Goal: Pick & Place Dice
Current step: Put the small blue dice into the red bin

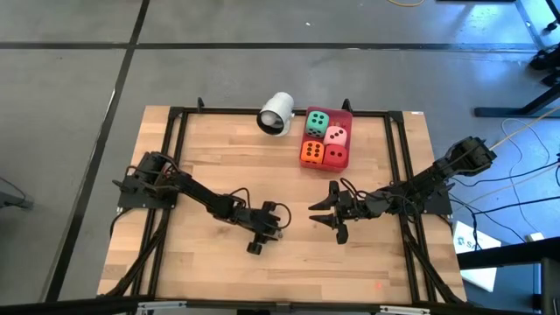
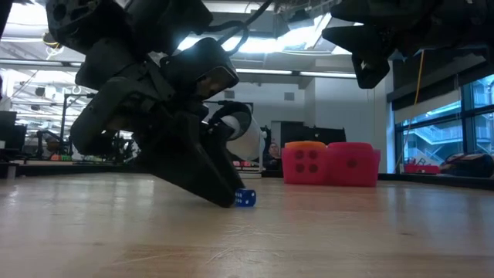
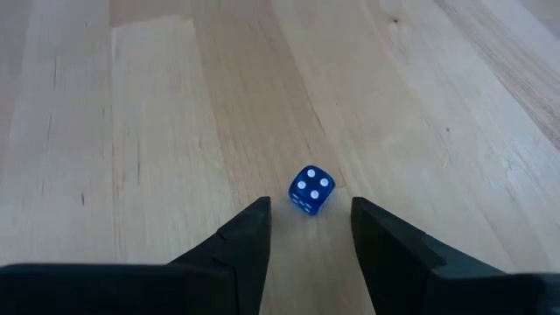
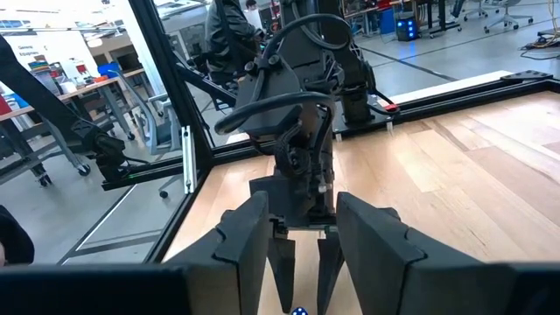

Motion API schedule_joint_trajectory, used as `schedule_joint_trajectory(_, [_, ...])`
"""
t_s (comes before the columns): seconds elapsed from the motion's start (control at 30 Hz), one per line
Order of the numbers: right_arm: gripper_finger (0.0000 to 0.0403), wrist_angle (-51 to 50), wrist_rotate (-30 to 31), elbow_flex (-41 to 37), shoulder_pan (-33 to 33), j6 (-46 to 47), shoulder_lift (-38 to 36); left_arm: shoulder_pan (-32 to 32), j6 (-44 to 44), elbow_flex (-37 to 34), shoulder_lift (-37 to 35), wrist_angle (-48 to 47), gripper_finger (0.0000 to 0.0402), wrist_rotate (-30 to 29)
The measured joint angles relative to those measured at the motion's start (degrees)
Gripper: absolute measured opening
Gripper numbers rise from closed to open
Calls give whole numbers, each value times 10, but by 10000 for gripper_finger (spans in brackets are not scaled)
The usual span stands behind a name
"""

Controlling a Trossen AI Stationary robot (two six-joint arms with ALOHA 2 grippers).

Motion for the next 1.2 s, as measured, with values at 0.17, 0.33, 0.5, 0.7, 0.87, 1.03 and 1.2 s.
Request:
schedule_joint_trajectory(0.17, [139, 0, 0, 0, 0, 0, 0, 0, 5, 0, 1, 11, 157, 1])
schedule_joint_trajectory(0.33, [139, 0, 0, 0, 0, 0, 0, 0, 5, 0, 1, 12, 157, 1])
schedule_joint_trajectory(0.5, [139, 0, 0, 0, 0, 0, 0, 0, 5, 0, 1, 14, 157, 4])
schedule_joint_trajectory(0.7, [139, 0, 0, 0, 0, 0, 0, 1, 6, 0, 1, 15, 148, 15])
schedule_joint_trajectory(0.87, [139, 0, 0, 0, 0, 0, 0, 0, 9, 1, 1, 16, 122, 16])
schedule_joint_trajectory(1.03, [139, 0, 0, 0, 0, 0, 0, 0, 12, 1, 1, 25, 99, 16])
schedule_joint_trajectory(1.2, [139, 0, 0, 0, 0, 0, 0, 0, 15, 1, 1, 38, 94, 16])
